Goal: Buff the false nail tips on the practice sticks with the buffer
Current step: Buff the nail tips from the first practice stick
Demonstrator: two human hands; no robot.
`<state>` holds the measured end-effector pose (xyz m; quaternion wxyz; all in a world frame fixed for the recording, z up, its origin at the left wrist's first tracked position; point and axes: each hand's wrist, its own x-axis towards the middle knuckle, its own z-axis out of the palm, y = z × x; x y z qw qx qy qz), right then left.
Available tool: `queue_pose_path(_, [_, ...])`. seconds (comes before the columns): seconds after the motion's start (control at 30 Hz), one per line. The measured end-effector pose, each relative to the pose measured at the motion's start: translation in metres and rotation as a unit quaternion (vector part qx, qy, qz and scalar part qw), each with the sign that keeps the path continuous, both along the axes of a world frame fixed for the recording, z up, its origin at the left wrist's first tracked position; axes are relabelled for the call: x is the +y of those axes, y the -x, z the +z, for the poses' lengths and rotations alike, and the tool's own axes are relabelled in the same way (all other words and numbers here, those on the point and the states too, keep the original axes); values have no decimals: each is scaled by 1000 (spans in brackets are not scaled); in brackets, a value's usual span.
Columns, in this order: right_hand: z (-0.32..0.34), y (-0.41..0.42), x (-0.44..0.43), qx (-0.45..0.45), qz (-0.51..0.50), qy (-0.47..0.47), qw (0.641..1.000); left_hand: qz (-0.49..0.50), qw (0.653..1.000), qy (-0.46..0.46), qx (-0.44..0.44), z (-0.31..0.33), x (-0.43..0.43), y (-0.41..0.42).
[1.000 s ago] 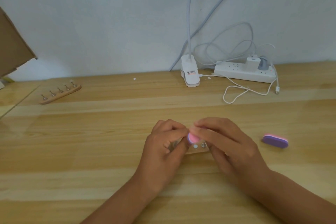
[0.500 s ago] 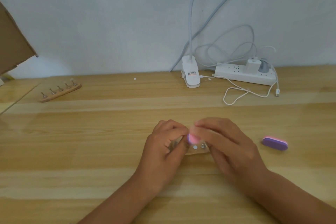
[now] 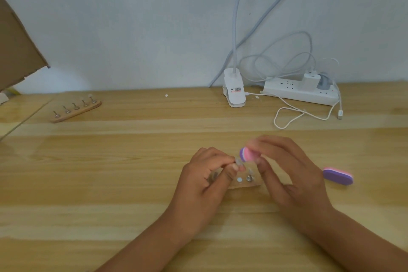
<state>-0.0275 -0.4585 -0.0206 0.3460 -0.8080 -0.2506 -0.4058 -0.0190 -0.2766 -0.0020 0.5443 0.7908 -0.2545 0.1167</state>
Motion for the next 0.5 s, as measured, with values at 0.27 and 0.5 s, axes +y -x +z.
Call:
queue_pose_path(0.27, [0, 2, 2, -12, 20, 15, 1000, 2, 1000, 0, 3, -2, 0, -1])
queue_pose_path(0.5, [0, -1, -1, 10, -7, 8, 1000, 0, 1000, 1, 0, -3, 1, -1])
